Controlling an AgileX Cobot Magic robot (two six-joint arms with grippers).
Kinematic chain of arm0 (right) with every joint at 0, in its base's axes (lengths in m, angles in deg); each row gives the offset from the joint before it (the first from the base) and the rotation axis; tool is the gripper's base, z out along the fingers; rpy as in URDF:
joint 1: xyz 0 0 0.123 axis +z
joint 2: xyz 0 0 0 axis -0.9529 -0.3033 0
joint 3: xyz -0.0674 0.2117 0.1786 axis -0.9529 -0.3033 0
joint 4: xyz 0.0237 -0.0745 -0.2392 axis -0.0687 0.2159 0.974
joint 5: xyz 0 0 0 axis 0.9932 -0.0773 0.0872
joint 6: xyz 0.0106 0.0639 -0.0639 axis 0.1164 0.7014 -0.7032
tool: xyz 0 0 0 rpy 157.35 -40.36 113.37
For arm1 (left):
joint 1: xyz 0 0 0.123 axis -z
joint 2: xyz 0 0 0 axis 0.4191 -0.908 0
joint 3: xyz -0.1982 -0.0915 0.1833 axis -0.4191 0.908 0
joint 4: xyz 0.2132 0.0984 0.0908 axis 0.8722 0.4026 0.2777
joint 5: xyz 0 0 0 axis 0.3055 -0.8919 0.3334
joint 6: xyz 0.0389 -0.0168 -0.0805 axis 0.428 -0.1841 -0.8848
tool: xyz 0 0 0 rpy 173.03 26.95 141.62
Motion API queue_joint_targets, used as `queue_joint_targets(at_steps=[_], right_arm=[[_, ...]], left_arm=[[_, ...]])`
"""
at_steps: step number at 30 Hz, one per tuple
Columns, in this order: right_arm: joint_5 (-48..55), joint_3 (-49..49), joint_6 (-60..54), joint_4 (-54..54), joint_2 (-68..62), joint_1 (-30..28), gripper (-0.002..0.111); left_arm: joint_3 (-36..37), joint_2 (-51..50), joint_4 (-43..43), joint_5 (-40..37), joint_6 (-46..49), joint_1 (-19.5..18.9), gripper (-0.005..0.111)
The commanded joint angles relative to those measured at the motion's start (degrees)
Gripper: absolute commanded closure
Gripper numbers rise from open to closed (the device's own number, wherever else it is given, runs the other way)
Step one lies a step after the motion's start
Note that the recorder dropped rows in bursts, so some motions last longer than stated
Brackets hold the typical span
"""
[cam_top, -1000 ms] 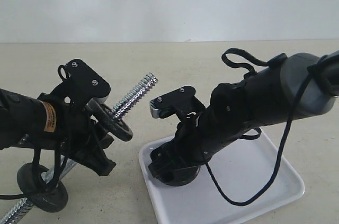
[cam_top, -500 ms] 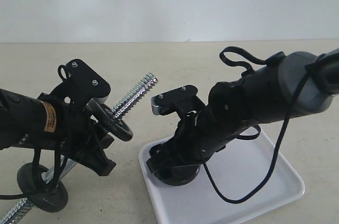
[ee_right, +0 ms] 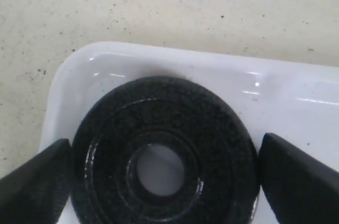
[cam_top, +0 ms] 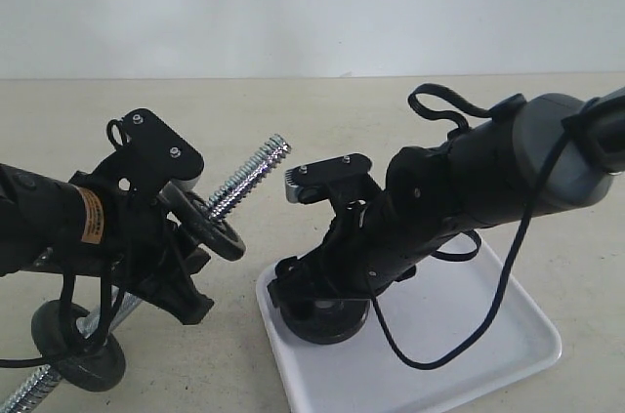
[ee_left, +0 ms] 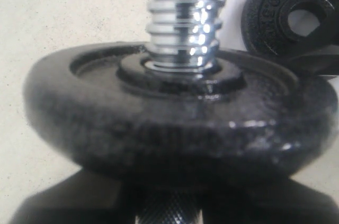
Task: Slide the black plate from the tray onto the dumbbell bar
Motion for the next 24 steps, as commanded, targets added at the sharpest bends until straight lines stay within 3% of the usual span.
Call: queue_joint_targets(at_steps=[1,24], right_arm=[[4.90,-1.36,1.85,-1.68,-3.06,-0.06,0.024],[5.64,-1.36,1.35,-1.33,-3.06,-0.06,0.024]], left_arm=[[-1.73,2.85,-2.31,7.14,-2.77,0.31,0.102],[-1.73,2.85,-2.31,7.14,-2.78,0.31,0.102]])
